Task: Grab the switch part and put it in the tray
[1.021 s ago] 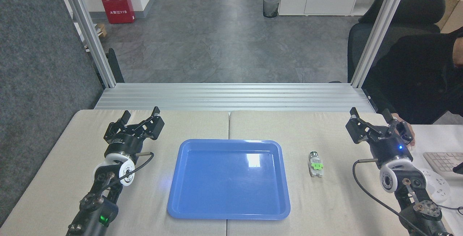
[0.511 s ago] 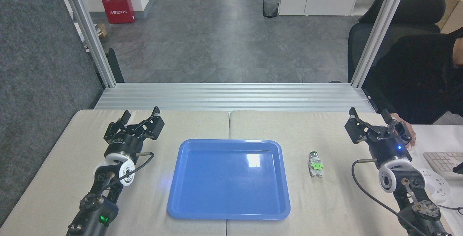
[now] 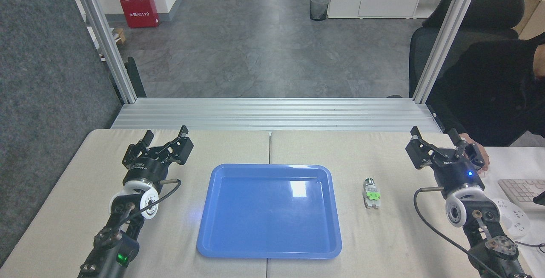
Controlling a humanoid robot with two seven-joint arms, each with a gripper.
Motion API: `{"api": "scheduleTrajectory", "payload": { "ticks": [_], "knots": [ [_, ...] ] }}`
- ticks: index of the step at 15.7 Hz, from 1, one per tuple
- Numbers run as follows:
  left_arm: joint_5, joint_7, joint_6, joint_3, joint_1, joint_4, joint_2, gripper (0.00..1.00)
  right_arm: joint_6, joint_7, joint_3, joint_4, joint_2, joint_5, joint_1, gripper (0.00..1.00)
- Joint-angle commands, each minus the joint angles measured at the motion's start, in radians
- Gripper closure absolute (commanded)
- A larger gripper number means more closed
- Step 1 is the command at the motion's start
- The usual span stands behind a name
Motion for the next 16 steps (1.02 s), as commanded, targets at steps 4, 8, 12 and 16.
{"api": "scheduleTrajectory", "payload": {
  "ticks": [4, 8, 12, 16],
  "knots": [
    [0.0, 0.001, 0.0, 0.0, 0.0, 0.0, 0.0, 0.0, -0.001, 0.0, 0.0, 0.0, 0.0, -0.001, 0.0, 0.02],
    [0.0, 0.001, 0.0, 0.0, 0.0, 0.0, 0.0, 0.0, -0.001, 0.0, 0.0, 0.0, 0.0, -0.001, 0.0, 0.02],
    [0.0, 0.001, 0.0, -0.001, 0.0, 0.0, 0.0, 0.0, -0.001, 0.0, 0.0, 0.0, -0.003, 0.001, 0.0, 0.02],
    [0.0, 0.001, 0.0, 0.0, 0.0, 0.0, 0.0, 0.0, -0.001, 0.0, 0.0, 0.0, -0.001, 0.001, 0.0, 0.02]
  ]
}}
